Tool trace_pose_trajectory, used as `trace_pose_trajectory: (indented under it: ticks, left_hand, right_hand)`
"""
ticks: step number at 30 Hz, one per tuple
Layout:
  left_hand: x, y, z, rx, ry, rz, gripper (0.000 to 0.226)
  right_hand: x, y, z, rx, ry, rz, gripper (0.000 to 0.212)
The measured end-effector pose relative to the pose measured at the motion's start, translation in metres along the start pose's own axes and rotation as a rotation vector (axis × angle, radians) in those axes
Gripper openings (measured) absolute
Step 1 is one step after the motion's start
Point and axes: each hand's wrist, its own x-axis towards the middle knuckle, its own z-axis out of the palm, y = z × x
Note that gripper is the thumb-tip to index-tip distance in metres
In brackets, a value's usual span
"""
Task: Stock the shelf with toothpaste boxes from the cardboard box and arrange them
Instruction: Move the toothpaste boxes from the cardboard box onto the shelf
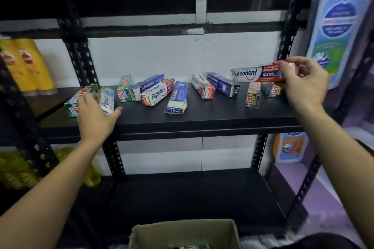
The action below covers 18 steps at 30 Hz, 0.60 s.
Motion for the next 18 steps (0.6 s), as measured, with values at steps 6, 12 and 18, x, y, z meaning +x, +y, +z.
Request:
trace_pose_trajectory:
  ticks: [6,12,18]
  left_hand:
    - [0.009,0.004,0.012,-0.055,-0.109,0.113,0.039]
    - [0.016,0.0,0.017,-0.046,-0.179,0.166,0.03]
    - [0.024,-0.003,0.016,-0.004,-0.282,0.187,0.035]
  right_hand:
    - [0.001,0.013,0.01,-0.148,0.15,-0.094,0.021]
    - [-0.013,0.052,0.024,-0.264,0.104,-0.049,0.022]
    - [-0.015,0.071,0.027,-0.469,-0.01,0.092,0.038]
